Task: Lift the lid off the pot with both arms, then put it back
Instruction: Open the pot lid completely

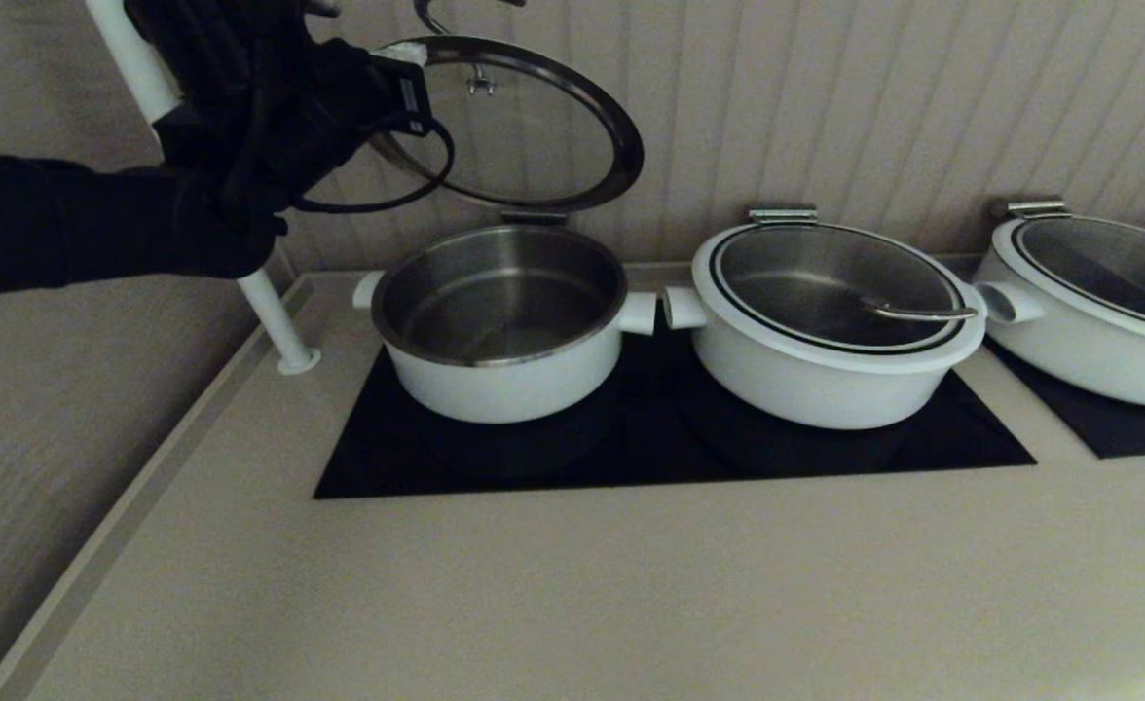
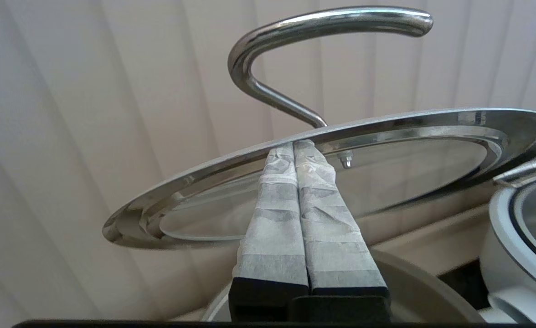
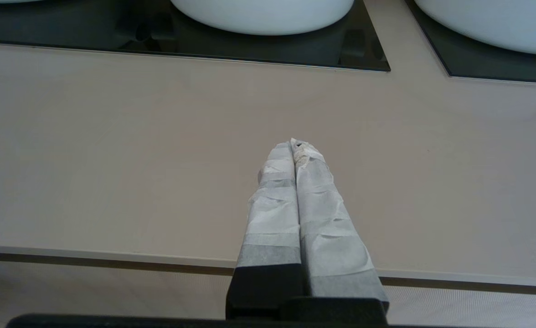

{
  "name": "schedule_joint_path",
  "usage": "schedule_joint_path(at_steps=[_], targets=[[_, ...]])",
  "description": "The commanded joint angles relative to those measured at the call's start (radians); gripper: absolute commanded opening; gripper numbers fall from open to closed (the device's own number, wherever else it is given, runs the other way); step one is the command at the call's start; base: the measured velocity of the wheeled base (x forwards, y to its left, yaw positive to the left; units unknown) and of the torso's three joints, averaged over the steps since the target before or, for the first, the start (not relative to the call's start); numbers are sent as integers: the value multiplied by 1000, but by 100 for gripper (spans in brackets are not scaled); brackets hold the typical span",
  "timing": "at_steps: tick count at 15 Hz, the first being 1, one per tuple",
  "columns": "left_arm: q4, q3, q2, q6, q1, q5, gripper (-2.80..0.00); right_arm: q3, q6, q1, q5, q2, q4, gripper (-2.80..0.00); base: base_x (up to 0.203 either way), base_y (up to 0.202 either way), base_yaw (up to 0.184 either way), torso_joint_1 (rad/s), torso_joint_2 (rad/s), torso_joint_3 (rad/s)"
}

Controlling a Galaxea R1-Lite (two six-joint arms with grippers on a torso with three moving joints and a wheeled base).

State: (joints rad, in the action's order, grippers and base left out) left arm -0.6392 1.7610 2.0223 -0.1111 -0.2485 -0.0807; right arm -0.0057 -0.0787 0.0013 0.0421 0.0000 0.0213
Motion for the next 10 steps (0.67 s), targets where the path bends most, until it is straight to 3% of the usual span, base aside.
schedule_joint_path(at_steps=[1,10], targets=[[-4,44,33,-2,0,-1,-280,0,-1,0,1,2,0,-280,0,0,0,0,0,0],[-4,44,32,-6,0,1,-280,0,-1,0,1,2,0,-280,0,0,0,0,0,0]])
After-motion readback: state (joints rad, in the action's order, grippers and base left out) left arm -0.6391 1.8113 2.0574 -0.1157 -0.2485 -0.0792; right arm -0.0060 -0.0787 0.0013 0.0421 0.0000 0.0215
